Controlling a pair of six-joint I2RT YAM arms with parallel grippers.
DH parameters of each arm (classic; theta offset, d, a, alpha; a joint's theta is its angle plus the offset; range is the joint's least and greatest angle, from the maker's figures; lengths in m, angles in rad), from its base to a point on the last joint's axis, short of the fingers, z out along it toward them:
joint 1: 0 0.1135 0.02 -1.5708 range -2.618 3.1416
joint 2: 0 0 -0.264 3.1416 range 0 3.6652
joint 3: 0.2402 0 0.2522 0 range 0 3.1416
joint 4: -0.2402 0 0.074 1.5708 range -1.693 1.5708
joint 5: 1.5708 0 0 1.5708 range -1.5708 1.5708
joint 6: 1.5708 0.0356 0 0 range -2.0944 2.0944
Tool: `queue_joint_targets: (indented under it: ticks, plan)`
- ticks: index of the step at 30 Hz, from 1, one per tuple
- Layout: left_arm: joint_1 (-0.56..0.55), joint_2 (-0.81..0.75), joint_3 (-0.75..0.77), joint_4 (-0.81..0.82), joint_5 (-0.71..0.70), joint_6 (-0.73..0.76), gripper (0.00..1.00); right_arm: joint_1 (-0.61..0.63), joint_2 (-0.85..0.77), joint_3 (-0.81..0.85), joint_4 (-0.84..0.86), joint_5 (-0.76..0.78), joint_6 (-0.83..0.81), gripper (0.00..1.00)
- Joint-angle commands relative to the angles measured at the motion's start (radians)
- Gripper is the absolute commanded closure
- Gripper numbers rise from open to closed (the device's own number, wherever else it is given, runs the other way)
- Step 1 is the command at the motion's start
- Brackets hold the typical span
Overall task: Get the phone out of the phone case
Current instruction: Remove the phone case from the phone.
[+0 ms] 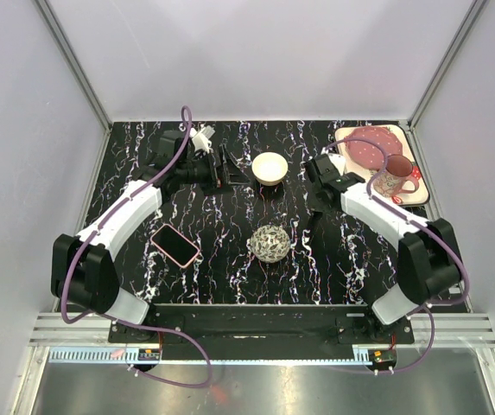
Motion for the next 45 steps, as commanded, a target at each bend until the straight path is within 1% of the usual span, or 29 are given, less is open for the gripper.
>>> queue_joint_targets:
  ticks: [1, 2, 4, 5, 6, 8, 13, 20, 23, 33, 35, 38, 42, 45]
  plan:
    - [-0.006, -0.028, 0.046, -0.011, -0.05, 0.032, 0.06, 0.013, 0.066, 0.022, 0.089, 0.111, -0.033, 0.99]
    - [-0.006, -0.028, 0.045, -0.011, -0.051, 0.03, 0.06, 0.013, 0.077, 0.022, 0.094, 0.115, -0.042, 0.99]
    - [-0.006, -0.024, 0.042, -0.01, -0.049, 0.033, 0.06, 0.011, 0.11, 0.022, 0.099, 0.109, -0.047, 0.94]
    - [-0.006, -0.021, 0.042, -0.011, -0.047, 0.035, 0.07, 0.013, 0.12, 0.022, 0.109, 0.091, -0.047, 0.91]
    - [-0.006, -0.018, 0.039, -0.013, -0.046, 0.035, 0.07, 0.013, 0.127, 0.017, 0.115, 0.083, -0.047, 0.84]
    - [-0.006, -0.015, 0.04, -0.011, -0.041, 0.035, 0.07, 0.013, 0.15, 0.012, 0.129, 0.065, -0.041, 0.83]
    - [-0.006, -0.016, 0.036, -0.011, -0.04, 0.039, 0.06, 0.01, 0.201, -0.021, 0.145, 0.057, -0.013, 0.82]
    - [-0.006, -0.018, 0.022, -0.006, -0.034, 0.041, 0.06, -0.035, 0.232, -0.126, 0.243, -0.035, 0.028, 0.81]
    - [-0.006, -0.021, 0.017, -0.002, -0.028, 0.039, 0.06, -0.055, 0.25, -0.147, 0.269, -0.038, 0.031, 0.81]
    - [-0.013, -0.033, 0.002, 0.023, -0.014, 0.019, 0.06, -0.069, 0.275, -0.12, 0.26, -0.052, 0.013, 0.78]
    - [-0.015, -0.035, 0.0, 0.024, -0.014, 0.019, 0.06, -0.069, 0.278, -0.109, 0.26, -0.078, 0.02, 0.78]
    - [-0.017, -0.038, 0.002, 0.023, -0.012, 0.016, 0.06, -0.069, 0.287, -0.109, 0.273, -0.129, 0.056, 0.79]
    - [-0.018, -0.042, 0.0, 0.024, -0.012, 0.018, 0.06, -0.07, 0.305, -0.135, 0.28, -0.136, 0.152, 0.8]
    - [-0.021, -0.042, -0.003, 0.024, -0.009, 0.018, 0.06, -0.069, 0.322, -0.153, 0.304, -0.168, 0.189, 0.8]
